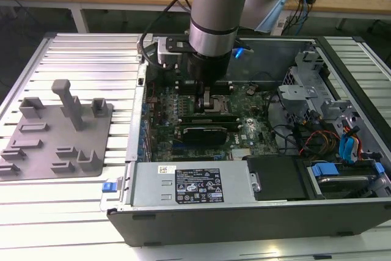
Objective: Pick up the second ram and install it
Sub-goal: 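Press down the second ram until it locks into place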
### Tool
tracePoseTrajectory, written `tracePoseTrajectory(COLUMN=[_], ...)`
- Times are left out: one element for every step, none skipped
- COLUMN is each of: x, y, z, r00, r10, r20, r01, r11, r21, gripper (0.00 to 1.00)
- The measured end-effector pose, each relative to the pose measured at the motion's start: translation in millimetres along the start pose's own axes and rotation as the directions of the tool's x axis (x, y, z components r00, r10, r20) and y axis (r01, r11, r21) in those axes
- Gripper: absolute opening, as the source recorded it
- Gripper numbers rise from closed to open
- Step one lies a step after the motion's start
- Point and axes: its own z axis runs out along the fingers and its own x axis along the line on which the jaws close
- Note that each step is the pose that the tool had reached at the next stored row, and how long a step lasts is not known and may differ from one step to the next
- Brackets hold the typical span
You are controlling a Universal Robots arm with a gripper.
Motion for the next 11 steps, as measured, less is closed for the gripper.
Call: tracePoseTrajectory(x=[0.0,0.1,0.1,0.1,0.2,0.2,0.2,0.2,0.2,0.3,0.2], y=[-0.1,-3.1,-7.8,-13.2,-17.5,-20.5,-23.3,-28.0,-29.9,-30.6,-30.6], z=[-0.2,-0.2,-0.3,-0.4,-0.6,-0.7,-0.8,-1.0,-1.0,-1.1,-1.1], r00=[1.0,1.0,1.0,1.0,1.0,1.0,1.0,1.0,1.0,1.0,1.0], r10=[0.0,0.0,0.0,0.0,0.0,0.0,0.0,0.0,0.0,0.0,0.0], r20=[-0.0002,-0.0005,-0.0005,-0.0005,-0.0005,-0.0004,-0.0005,-0.0005,-0.0005,-0.0005,-0.0003], r01=[0.0,0.0,0.0,0.0,0.0,0.0,0.0,0.0,0.0,0.0,0.0], r11=[1.0,1.0,1.0,1.0,1.0,1.0,1.0,1.0,1.0,1.0,1.0], r21=[-0.0001,-0.0003,-0.0003,-0.0003,-0.0003,-0.0003,-0.0003,-0.0002,-0.0002,-0.0003,-0.0002], gripper=[0.08,0.08,0.08,0.08,0.08,0.08,0.08,0.08,0.08,0.08,0.08])
